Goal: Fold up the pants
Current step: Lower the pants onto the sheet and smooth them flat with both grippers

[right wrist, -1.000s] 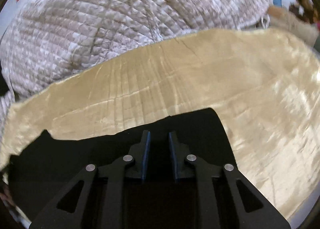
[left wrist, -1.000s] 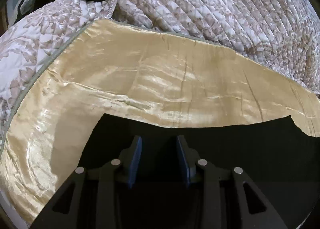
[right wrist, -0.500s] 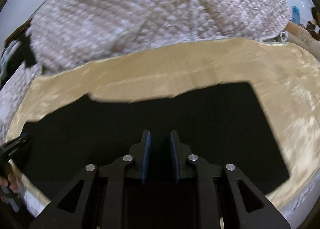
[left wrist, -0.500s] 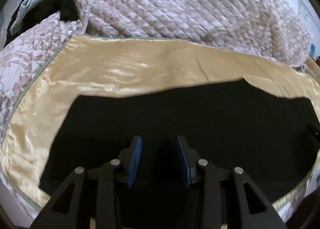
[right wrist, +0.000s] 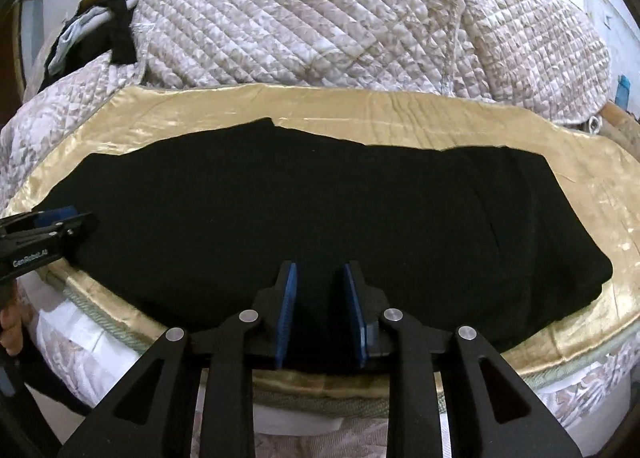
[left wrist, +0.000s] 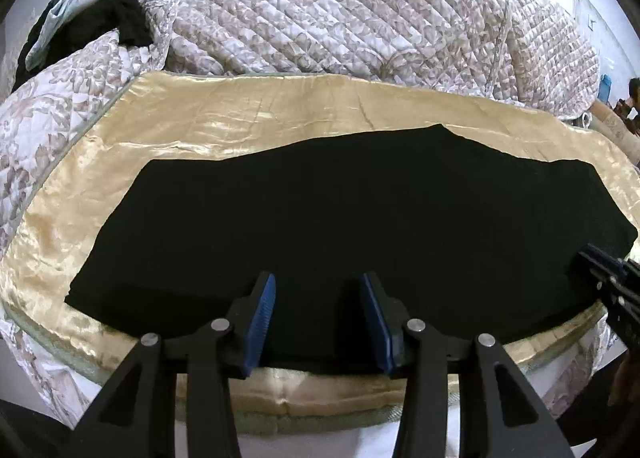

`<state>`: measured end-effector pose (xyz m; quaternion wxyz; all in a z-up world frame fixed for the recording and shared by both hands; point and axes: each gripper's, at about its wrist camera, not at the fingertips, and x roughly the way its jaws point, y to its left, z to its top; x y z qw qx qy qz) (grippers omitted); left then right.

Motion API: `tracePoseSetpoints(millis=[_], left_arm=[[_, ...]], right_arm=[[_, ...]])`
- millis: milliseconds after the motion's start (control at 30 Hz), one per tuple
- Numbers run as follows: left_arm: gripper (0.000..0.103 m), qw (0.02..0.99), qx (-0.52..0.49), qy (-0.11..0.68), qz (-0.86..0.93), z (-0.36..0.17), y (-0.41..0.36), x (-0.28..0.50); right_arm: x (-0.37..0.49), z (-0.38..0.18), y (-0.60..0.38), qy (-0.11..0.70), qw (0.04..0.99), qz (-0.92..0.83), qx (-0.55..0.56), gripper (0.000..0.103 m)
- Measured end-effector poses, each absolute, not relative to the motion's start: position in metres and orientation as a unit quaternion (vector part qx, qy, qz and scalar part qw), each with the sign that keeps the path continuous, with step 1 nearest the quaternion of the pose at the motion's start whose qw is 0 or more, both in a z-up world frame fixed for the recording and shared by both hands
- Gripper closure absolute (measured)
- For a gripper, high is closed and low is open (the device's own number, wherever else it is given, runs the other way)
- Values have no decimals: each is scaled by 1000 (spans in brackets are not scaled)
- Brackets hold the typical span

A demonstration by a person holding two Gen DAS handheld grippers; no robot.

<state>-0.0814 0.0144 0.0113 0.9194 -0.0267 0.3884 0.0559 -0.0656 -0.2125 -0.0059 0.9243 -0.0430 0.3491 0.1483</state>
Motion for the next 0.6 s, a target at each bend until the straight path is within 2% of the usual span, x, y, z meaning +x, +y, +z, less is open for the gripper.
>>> tracePoseSetpoints(millis=[300,600], left_arm=[[55,928,-7,373,25,8,-3,-93],[55,923,-47,368,107,6,61,-96]], right_arm=[[-83,-13,-178,335,914,217,-78,78],[-64,-11,-252,351,932,88,5,78]])
